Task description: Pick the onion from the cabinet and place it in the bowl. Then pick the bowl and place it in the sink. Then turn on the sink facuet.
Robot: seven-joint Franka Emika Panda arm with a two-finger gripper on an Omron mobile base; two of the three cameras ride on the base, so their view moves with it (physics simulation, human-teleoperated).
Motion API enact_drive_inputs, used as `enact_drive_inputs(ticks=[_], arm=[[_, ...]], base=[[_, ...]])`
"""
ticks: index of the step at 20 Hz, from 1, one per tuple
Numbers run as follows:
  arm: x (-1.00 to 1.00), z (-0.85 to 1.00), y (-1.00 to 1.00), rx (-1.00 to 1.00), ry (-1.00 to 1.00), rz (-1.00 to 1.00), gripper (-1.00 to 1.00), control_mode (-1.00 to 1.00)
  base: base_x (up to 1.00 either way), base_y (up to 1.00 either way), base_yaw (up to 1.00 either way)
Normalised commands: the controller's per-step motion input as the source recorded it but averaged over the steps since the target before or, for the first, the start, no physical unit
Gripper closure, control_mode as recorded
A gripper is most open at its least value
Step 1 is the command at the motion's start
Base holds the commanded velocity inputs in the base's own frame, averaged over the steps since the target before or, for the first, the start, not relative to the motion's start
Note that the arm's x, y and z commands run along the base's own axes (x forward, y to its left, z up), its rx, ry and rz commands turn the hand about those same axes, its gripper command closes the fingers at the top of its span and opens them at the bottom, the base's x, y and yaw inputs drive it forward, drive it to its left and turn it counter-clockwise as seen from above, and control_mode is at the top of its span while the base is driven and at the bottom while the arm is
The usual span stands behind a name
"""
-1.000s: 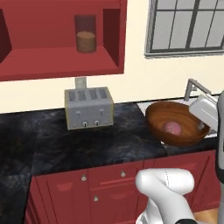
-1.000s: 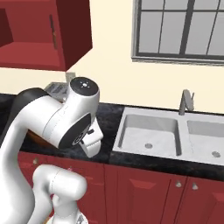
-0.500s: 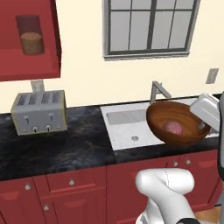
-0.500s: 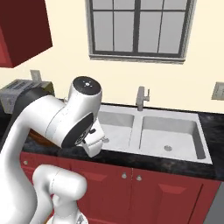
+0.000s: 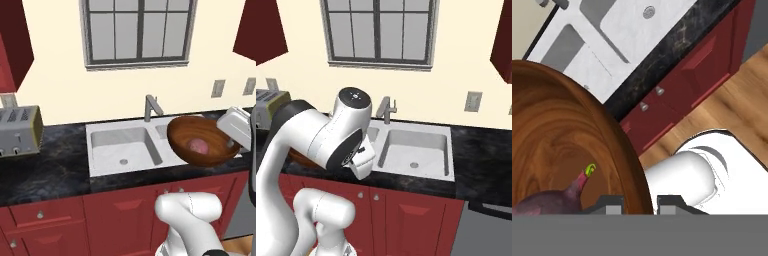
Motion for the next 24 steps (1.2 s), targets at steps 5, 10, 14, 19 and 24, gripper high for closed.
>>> enact_drive_inputs(ticks=[5,10,14,19,24], arm=[[0.00,0.00,0.00,0.00,0.00,0.00,1.00,1.00],[0.00,0.00,0.00,0.00,0.00,0.00,1.00,1.00],[0.00,0.00,0.00,0.00,0.00,0.00,1.00,1.00],[0.00,0.00,0.00,0.00,0.00,0.00,1.00,1.00],[0.00,0.00,0.00,0.00,0.00,0.00,1.00,1.00]], base=[[0.16,-0.62,0.00],[0.31,-0.34,0.00],[0.39,-0.17,0.00],[0.40,-0.33,0.00],[0.33,-0.53,0.00]])
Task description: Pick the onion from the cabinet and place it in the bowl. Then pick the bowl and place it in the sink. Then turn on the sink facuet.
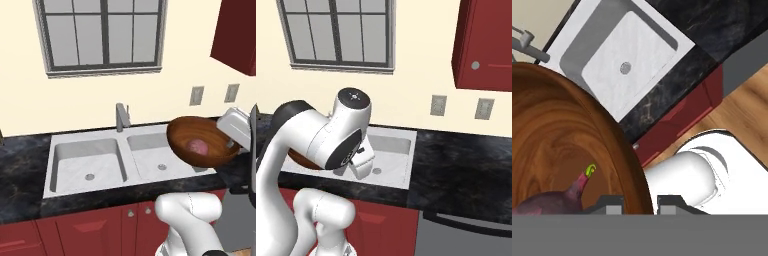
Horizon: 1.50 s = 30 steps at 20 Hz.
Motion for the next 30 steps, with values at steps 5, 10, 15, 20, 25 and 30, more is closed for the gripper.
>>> enact_drive_inputs(ticks=[5,10,15,20,25,30], arm=[[0.00,0.00,0.00,0.00,0.00,0.00,1.00,1.00],[0.00,0.00,0.00,0.00,0.00,0.00,1.00,1.00],[0.00,0.00,0.00,0.00,0.00,0.00,1.00,1.00],[0.00,0.00,0.00,0.00,0.00,0.00,1.00,1.00],[0.13,-0.07,0.00,-0.01,0.00,0.02,1.00,-1.00],[0.77,-0.36,-0.04,-0.02,0.03,0.06,1.00,-1.00]], base=[[0.40,-0.37,0.00],[0.35,-0.07,0.00],[0.28,-0.14,0.00],[0.34,-0.12,0.01],[0.48,0.00,0.05],[0.00,0.00,0.00]])
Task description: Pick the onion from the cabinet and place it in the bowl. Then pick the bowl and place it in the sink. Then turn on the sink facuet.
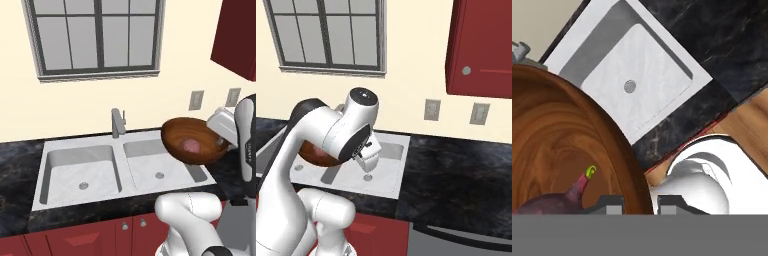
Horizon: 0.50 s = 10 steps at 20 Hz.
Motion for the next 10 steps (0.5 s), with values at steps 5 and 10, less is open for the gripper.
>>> enact_drive_inputs(ticks=[5,10], arm=[[0.87,-0.65,-0.11,-0.07,0.02,0.08,1.00,-1.00],[0.76,-0.85,-0.04,-0.10,0.00,0.10,1.00,-1.00]], base=[[0.00,0.00,0.00],[0.00,0.00,0.00]])
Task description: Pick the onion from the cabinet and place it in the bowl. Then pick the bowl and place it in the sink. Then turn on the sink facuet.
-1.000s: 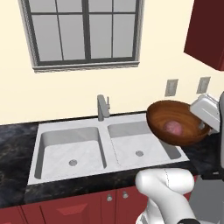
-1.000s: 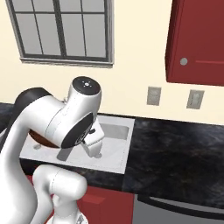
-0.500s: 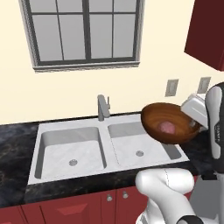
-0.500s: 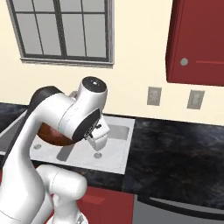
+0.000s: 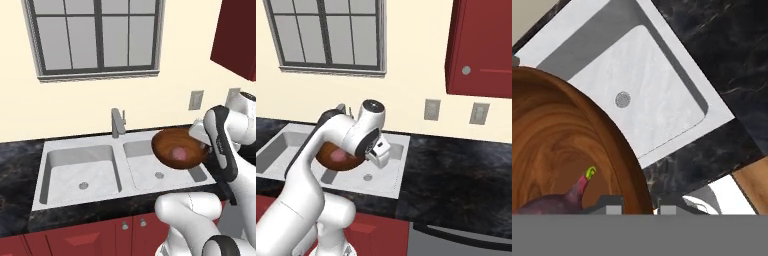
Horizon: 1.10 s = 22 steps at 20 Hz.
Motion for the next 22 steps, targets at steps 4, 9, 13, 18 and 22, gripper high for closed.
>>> enact_drive_inputs(ticks=[4,9,13,18,22], arm=[[0.77,-0.86,0.00,-0.08,0.00,0.08,1.00,-1.00],[0.85,-0.65,0.00,0.00,0.00,0.07,1.00,-1.00],[0.81,-0.49,-0.01,0.00,0.01,0.08,1.00,-1.00],[0.63,-0.36,-0.05,0.00,0.06,0.05,1.00,-1.00],[0.52,-0.30,-0.04,0.00,0.06,0.02,1.00,-1.00]], base=[[0.00,0.00,0.00],[0.00,0.00,0.00],[0.00,0.00,0.00],[0.00,0.00,0.00],[0.00,0.00,0.00]])
